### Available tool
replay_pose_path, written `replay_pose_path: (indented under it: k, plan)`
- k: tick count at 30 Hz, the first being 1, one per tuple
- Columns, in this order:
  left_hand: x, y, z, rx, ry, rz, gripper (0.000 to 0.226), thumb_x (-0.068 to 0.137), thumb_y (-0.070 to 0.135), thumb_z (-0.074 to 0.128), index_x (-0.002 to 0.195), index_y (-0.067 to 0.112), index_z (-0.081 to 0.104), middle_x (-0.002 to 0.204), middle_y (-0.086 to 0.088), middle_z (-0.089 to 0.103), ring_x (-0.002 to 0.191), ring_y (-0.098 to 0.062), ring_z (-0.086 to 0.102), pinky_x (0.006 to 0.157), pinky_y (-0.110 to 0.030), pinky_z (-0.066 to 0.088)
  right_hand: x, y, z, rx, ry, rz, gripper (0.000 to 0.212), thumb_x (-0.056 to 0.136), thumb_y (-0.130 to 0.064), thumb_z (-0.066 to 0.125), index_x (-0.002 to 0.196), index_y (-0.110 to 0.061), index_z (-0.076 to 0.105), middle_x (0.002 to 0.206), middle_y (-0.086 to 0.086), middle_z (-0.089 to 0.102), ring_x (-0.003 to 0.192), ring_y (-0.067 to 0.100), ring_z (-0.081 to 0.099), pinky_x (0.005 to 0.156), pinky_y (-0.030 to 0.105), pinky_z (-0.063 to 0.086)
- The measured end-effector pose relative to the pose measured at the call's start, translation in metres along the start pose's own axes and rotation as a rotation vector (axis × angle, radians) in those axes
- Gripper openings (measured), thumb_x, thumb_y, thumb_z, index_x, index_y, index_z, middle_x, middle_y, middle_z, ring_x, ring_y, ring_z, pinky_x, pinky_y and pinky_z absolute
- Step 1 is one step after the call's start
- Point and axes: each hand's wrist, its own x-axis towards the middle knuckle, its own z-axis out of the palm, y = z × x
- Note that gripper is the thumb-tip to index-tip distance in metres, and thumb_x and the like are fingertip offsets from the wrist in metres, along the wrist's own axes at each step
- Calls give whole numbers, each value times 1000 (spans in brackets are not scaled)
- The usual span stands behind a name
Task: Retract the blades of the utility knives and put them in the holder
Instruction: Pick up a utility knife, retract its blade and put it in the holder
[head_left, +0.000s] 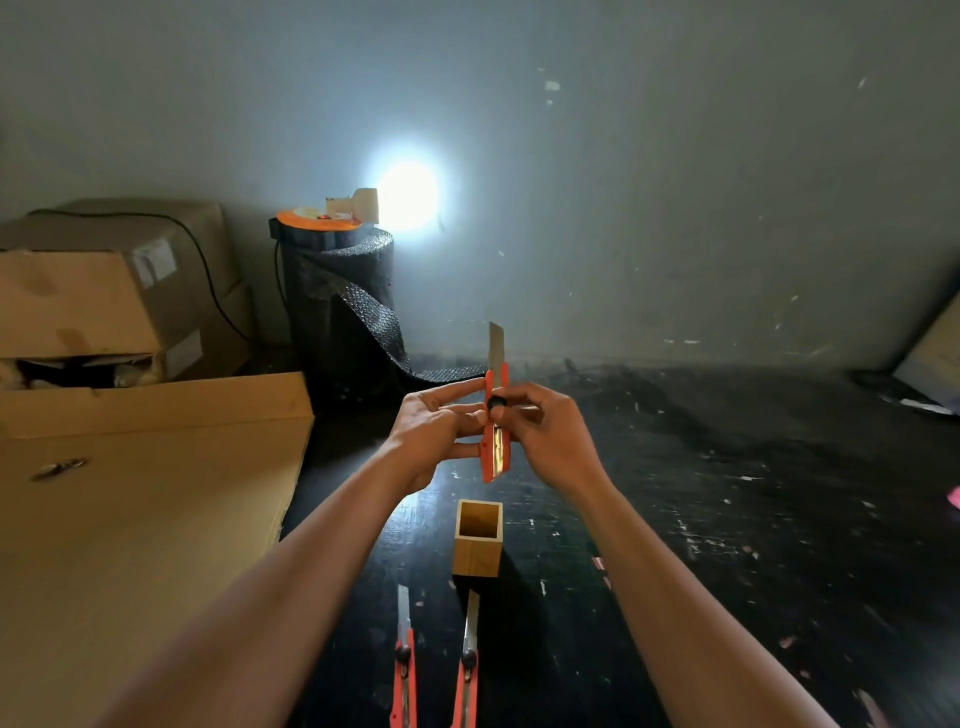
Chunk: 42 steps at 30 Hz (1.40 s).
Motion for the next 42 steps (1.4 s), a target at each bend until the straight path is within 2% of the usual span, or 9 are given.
replay_pose_path:
  k: [3,12,16,21,27,30,34,39,42]
  plan:
    - [2,-1,-2,-10,-5,-3,44,93,-10,64,131,11,69,102,-12,81,87,-28,80,63,-36,65,-6,3,1,45,-3,17,22,94,-19,68,116,-20,72,114,1,74,105,22,72,94,49,58]
    - [-2,-3,-2,16,-56,4,33,96,-4,63,119,18,73,93,-6,82,80,-22,81,58,-31,62,-15,8,-3,93,-17,36,21,94,-11,68,114,-17,73,110,4,76,98,21,75,89,49,60]
    - [0,4,-5,60,-35,44,25,95,2,68,110,20,74,87,-3,83,76,-22,81,56,-30,62,-13,4,-2,60,-28,35,24,93,-17,68,117,-20,72,114,2,76,103,21,74,92,51,59]
    - [1,7,-4,112,11,84,26,94,2,70,118,10,75,91,-7,82,78,-23,81,56,-30,62,-12,0,-3,10,-42,18,20,94,-18,69,114,-22,71,114,-1,75,104,19,72,93,48,59]
    - [0,9,-2,99,40,90,30,91,-3,70,119,6,74,87,-5,83,73,-21,81,53,-27,61,-18,2,-3,-25,-100,26,18,92,-20,71,111,-22,72,112,-2,74,102,20,73,93,46,59]
    - [1,10,-2,107,63,103,31,92,-5,68,121,5,73,82,0,82,70,-19,81,52,-26,60,-24,3,-1,-19,-113,41,15,92,-20,72,106,-25,71,109,-5,74,100,16,73,93,41,60]
    - [2,9,-3,140,78,115,31,94,-4,66,123,5,72,81,4,81,68,-16,80,51,-25,60,-32,7,2,-38,-115,48,18,91,-22,72,109,-20,72,110,-5,74,103,16,71,94,39,59]
    - [3,5,-5,160,83,125,31,94,-2,67,124,5,72,91,-5,80,70,-17,80,53,-25,60,-38,6,7,-51,-113,66,21,92,-18,71,109,-28,62,116,-7,71,106,11,66,94,32,53]
    - [2,5,-4,162,81,126,31,94,-3,67,123,6,72,89,-1,79,67,-13,80,50,-23,59,-39,4,10,-92,-82,62,23,91,-22,72,105,-32,58,105,-17,66,98,4,62,91,31,53]
